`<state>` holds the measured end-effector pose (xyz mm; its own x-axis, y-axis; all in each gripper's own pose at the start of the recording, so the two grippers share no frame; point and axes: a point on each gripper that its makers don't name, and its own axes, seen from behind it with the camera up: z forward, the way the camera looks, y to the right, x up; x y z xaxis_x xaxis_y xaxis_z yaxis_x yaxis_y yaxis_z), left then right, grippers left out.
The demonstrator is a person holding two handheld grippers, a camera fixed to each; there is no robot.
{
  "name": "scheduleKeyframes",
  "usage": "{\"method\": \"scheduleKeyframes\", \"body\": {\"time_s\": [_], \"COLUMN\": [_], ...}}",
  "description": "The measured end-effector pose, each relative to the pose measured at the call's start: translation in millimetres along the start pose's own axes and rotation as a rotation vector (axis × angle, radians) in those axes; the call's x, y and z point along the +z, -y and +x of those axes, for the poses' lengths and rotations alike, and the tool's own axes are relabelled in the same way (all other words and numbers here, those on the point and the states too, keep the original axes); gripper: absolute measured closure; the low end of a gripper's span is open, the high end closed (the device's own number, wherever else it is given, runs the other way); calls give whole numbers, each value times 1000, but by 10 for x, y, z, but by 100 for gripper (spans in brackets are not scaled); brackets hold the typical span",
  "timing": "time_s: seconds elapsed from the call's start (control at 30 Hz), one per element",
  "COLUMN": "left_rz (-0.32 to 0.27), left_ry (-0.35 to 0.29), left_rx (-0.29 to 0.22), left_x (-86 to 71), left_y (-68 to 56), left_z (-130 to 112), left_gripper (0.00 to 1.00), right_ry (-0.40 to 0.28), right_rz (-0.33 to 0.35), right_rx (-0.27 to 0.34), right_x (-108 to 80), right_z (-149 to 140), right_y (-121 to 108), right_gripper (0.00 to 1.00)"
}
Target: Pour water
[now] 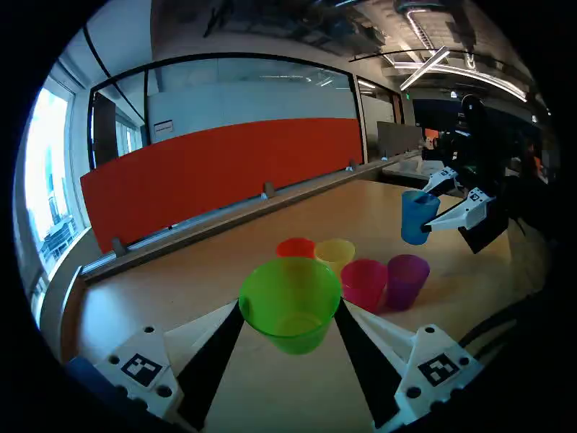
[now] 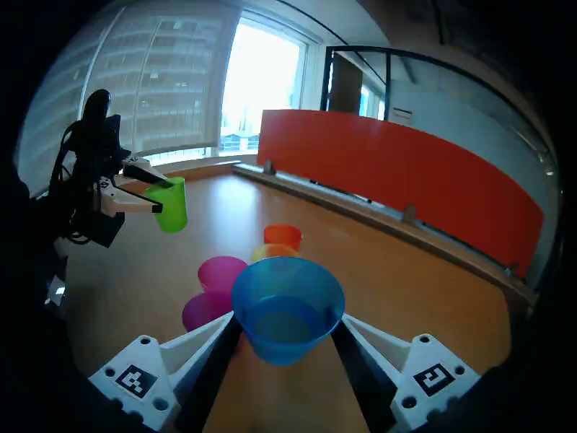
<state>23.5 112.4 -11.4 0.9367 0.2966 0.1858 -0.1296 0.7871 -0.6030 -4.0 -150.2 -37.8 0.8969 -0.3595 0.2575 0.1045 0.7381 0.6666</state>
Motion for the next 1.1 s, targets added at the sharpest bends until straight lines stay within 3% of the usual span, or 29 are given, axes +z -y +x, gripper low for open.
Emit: {"method": "scheduleKeyframes", "body": {"time_s": [0.43,1.1], "left_rz": [-2,-5], "left_ry": [-65,-93], "left_rx": [-46,-66], "left_x": [-324,-525], "left_y": [-201,-357], "left_z": [84,51], "left_gripper": [13,13], "right_ry": [-35,-139], "right_rz": [-3,-17], "right_rx": [6,25], "right_x": [-184,-261], "right_z": [35,119], "right_y": [228,445], "right_gripper": [14,14]}}
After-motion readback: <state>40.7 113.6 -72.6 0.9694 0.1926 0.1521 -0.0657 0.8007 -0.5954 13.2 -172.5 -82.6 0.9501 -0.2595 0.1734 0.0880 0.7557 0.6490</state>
